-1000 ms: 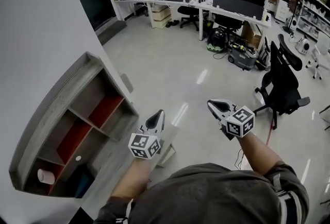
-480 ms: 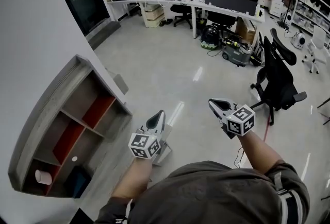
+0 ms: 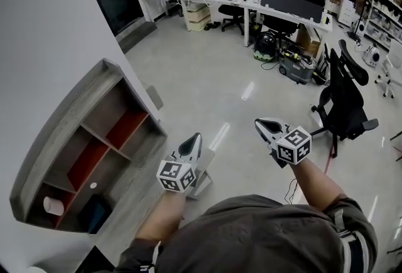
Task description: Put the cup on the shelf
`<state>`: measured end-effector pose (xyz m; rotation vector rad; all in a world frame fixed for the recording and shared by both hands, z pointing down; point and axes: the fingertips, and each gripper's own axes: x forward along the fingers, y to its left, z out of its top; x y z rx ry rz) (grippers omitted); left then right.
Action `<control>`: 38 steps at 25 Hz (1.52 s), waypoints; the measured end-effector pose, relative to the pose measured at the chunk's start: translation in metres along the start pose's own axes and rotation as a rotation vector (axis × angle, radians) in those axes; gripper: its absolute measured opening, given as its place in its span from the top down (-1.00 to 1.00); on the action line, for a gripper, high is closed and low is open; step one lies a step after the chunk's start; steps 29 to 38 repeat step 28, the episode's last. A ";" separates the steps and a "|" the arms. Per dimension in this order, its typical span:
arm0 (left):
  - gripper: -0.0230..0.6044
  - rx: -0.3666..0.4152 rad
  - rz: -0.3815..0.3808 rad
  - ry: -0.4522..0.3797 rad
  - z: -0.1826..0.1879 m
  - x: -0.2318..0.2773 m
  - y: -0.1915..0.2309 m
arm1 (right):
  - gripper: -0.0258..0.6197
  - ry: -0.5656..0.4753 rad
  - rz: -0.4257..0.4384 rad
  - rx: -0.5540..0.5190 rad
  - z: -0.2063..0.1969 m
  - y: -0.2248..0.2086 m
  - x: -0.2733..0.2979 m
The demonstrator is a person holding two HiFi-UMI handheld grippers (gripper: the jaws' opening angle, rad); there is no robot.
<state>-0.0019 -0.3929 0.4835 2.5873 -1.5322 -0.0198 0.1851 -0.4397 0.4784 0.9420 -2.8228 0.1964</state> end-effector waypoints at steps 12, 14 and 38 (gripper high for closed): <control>0.91 0.006 0.006 -0.004 0.002 -0.010 0.005 | 0.95 0.006 0.003 -0.024 0.002 0.011 0.005; 0.91 0.006 0.006 -0.004 0.002 -0.011 0.004 | 0.95 0.008 0.004 -0.027 0.002 0.012 0.005; 0.91 0.011 0.001 -0.009 0.002 -0.017 -0.003 | 0.95 0.010 0.011 -0.033 0.001 0.021 0.000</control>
